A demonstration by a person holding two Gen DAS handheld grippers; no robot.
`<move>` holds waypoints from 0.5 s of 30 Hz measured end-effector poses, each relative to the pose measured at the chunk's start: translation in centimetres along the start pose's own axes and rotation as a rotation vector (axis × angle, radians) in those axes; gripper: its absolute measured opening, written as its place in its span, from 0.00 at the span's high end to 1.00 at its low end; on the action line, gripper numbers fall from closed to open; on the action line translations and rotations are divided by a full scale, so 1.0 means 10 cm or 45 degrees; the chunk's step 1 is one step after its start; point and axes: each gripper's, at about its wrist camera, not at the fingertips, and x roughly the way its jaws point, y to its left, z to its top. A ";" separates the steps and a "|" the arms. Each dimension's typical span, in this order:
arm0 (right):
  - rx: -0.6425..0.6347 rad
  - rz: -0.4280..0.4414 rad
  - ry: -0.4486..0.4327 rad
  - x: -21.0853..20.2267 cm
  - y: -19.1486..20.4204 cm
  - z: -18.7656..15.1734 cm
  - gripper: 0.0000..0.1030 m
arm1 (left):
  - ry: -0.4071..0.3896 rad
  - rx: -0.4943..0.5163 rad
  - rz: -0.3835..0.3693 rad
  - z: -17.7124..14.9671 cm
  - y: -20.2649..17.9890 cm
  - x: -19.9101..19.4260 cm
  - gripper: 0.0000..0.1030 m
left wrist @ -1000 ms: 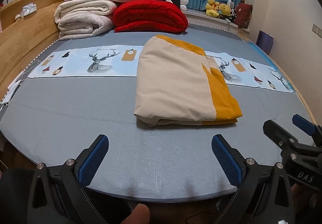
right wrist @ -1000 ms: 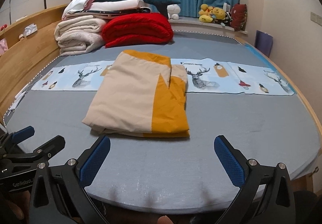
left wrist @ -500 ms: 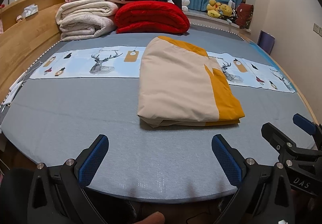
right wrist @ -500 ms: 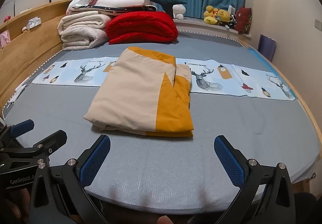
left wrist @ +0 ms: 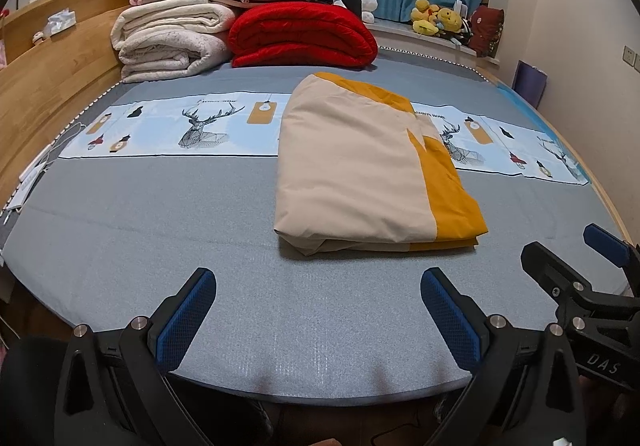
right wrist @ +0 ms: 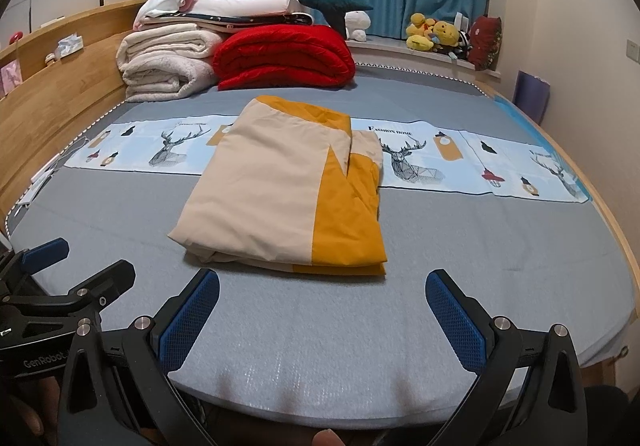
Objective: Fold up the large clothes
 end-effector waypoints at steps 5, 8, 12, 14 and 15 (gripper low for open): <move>0.001 -0.001 0.000 0.00 0.00 0.00 0.00 | 0.001 -0.002 0.000 0.00 0.00 0.00 0.02; 0.001 -0.002 0.000 0.00 0.01 0.00 0.00 | 0.002 -0.003 0.000 0.00 -0.01 0.00 0.01; -0.003 0.007 -0.001 0.00 0.01 0.02 0.00 | 0.005 -0.004 -0.001 -0.01 -0.01 0.00 0.02; -0.005 0.009 -0.001 0.00 0.01 0.03 0.00 | 0.004 -0.004 0.000 -0.01 -0.01 0.00 0.01; -0.004 0.010 -0.001 0.00 0.02 0.03 0.00 | 0.003 -0.005 -0.001 -0.01 -0.01 0.00 0.01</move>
